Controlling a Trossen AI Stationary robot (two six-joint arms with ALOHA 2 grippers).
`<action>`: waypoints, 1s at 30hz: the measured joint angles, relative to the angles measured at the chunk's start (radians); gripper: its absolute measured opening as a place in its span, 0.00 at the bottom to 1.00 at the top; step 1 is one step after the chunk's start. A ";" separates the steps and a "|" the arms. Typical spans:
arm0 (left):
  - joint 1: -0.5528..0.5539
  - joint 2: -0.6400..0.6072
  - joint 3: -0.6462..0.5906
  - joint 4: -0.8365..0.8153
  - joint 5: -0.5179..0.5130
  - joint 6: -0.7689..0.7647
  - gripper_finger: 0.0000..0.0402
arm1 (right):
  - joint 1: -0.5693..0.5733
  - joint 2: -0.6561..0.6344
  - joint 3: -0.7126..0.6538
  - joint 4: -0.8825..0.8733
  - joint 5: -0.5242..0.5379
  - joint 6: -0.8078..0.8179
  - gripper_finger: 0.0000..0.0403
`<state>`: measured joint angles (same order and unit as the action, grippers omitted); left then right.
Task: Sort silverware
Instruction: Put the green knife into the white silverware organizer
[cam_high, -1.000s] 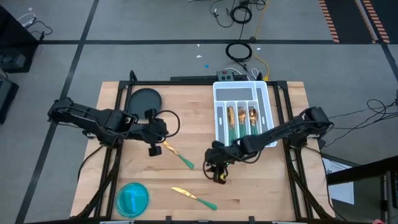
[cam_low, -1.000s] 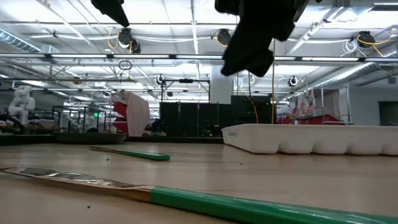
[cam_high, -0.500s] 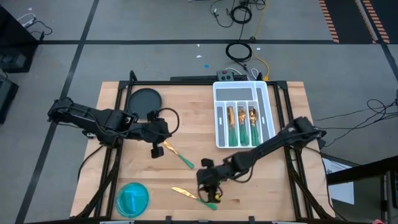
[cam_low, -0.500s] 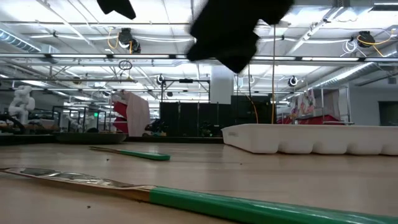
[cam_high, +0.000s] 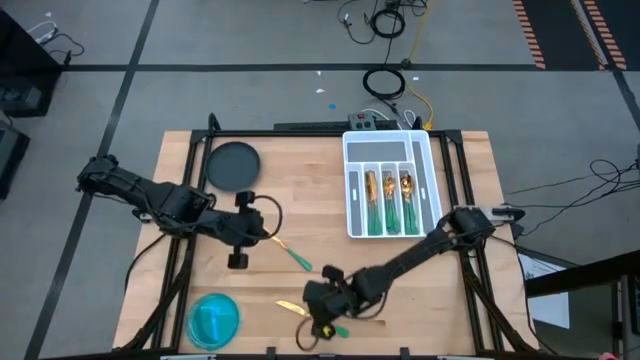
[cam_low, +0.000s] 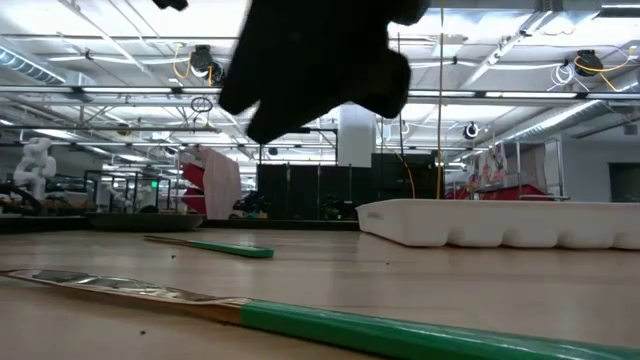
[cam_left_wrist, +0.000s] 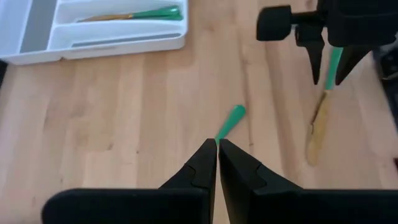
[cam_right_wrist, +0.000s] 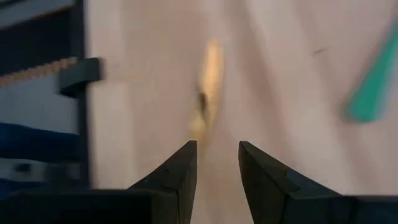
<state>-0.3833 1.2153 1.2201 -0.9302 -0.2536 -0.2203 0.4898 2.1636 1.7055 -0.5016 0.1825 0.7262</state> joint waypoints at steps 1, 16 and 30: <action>-0.014 -0.003 0.000 0.001 -0.001 0.000 0.07 | 0.012 0.015 0.008 0.009 0.000 0.028 0.28; -0.110 -0.014 0.000 -0.007 -0.011 -0.002 0.07 | 0.055 0.163 0.071 -0.016 0.031 0.235 0.28; -0.110 -0.014 0.000 -0.052 -0.039 -0.002 0.07 | 0.093 0.139 0.069 0.004 0.177 0.206 0.28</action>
<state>-0.4934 1.2015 1.2201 -0.9820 -0.2928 -0.2222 0.5833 2.3023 1.7748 -0.4977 0.3592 0.9326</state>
